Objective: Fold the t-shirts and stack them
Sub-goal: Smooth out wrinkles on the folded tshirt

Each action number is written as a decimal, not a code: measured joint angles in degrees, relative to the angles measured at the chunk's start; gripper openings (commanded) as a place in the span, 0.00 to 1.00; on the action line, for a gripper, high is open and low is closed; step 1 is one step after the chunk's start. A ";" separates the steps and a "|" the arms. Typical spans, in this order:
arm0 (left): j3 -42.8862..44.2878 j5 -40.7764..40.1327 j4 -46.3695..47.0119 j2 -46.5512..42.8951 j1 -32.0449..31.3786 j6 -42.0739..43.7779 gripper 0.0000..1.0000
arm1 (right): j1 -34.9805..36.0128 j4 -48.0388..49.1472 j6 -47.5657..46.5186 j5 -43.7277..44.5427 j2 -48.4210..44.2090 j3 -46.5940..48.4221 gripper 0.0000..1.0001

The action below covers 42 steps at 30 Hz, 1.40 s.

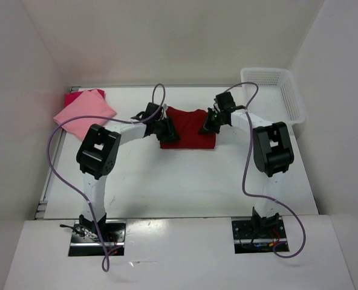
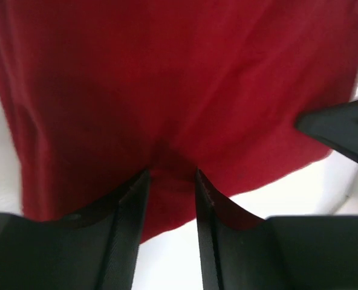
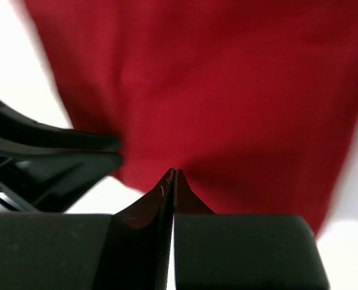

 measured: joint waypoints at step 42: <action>-12.09 3.74 8.59 -4.72 18.32 -2.27 0.68 | -0.24 0.81 -2.25 -8.44 13.90 8.55 0.12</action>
